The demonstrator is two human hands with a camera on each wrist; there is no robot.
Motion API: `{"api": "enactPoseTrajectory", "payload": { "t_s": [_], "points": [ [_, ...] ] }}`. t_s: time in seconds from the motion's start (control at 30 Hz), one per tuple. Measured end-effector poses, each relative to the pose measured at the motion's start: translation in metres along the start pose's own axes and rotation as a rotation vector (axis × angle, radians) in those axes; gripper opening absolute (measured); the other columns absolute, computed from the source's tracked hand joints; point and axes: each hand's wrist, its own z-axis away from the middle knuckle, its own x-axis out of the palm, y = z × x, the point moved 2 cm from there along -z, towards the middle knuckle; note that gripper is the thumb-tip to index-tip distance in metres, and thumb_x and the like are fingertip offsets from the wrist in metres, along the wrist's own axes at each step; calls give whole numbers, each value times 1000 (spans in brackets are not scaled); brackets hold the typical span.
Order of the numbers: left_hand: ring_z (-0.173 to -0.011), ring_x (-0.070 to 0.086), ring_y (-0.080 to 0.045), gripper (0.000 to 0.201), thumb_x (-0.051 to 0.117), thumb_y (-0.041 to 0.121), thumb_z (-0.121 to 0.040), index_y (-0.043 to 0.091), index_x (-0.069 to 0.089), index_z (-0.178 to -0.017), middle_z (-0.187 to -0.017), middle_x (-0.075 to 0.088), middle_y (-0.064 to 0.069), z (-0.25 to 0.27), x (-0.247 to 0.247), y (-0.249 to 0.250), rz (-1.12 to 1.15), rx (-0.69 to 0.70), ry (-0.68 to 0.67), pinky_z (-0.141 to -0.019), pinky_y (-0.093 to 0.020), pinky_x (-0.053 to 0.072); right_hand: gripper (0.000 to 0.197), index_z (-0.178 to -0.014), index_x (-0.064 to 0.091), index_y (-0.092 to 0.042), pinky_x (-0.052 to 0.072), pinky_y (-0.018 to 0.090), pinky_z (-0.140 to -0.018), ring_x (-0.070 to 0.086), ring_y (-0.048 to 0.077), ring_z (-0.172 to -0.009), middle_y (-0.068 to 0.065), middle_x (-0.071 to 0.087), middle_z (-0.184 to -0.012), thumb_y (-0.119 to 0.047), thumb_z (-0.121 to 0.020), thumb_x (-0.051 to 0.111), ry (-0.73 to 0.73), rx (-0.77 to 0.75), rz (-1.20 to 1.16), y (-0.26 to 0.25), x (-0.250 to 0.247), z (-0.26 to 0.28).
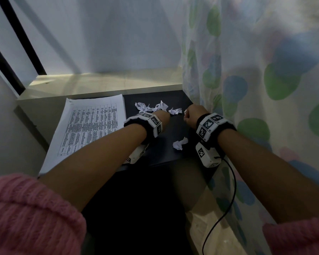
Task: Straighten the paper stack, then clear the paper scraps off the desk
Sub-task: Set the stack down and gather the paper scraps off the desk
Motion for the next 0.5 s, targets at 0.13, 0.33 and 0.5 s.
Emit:
{"api": "enactPoseTrajectory", "payload": {
  "t_s": [0.13,0.33,0.5],
  "points": [
    [-117,56,-32,31,43,10,-97,-5,52,-123,-127,57,-20,10,-3,-2,122,-17,72,-96,-36,44,28,-111,64,2,48,32,-90,62,31,-109,17,65,-117,-13,-93,49,-8,-4,2,-3,1,5],
    [-104,63,-31,17,43,14,-96,6,57,-96,-103,62,-15,52,-12,-23,458,-37,191,-87,-34,48,30,-110,67,-2,47,38,-100,59,29,-114,14,66,-118,-17,-92,49,-4,-5,-13,-15,3,30],
    [-43,59,-1,32,43,9,-97,22,43,-68,-69,55,0,98,1,-59,816,-13,293,-51,-16,51,30,-102,70,3,51,36,-95,64,30,-107,15,70,-112,-13,-89,47,-36,-94,-77,-58,17,65]
  ]
}}
